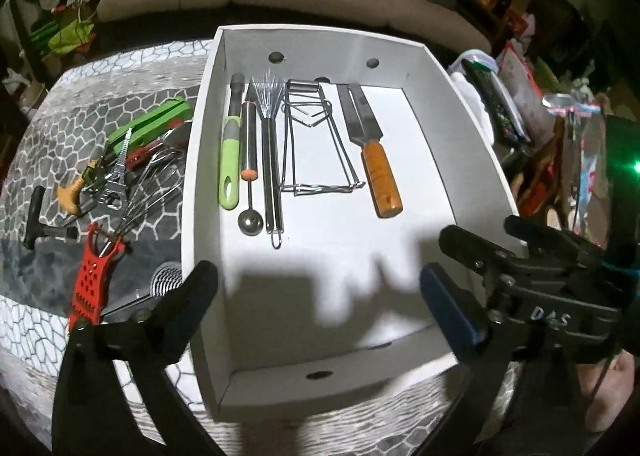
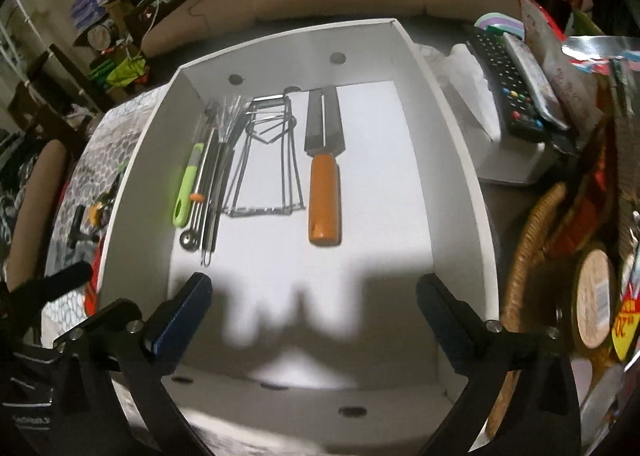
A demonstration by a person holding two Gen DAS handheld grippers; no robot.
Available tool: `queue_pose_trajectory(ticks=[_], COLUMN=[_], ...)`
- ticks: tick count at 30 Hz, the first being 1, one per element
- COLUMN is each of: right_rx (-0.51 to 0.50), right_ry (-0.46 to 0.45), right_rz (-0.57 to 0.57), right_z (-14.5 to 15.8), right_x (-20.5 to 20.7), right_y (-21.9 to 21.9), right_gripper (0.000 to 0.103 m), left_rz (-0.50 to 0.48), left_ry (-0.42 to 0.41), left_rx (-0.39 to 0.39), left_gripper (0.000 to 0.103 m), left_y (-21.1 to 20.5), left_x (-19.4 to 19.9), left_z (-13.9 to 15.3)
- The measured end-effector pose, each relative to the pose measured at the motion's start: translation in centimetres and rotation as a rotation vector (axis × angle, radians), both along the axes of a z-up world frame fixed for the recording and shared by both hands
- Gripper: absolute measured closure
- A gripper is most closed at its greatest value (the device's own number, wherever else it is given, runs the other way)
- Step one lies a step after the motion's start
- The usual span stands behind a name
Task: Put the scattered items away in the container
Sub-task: 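Withdraw both tools from the box back over the table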
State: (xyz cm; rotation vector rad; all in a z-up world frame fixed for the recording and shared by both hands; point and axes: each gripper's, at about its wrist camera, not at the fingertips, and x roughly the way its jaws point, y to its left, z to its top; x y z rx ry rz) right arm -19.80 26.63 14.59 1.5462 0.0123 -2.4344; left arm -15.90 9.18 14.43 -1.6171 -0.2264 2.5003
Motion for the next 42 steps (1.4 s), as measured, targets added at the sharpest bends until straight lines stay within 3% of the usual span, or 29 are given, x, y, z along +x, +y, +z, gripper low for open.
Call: queue_pose_trajectory(ticks=[25,42], right_rx=[-0.013,0.01], right_ry=[0.074,0.149], right_rz=[-0.045,-0.024], right_z=[2.7,5.1], right_x=[8.6,16.8], right_y=[0.2,-2.3], right_gripper=[0.0,0.0], left_rz=[0.0,0.031], left_ry=[0.052,0.145], left_rx=[-0.067,-0.111], left_gripper=[0.0,0.0], left_y=[-1.6,-4.6], left_x=[7.7,15.2], left_z=[2.3,5.0])
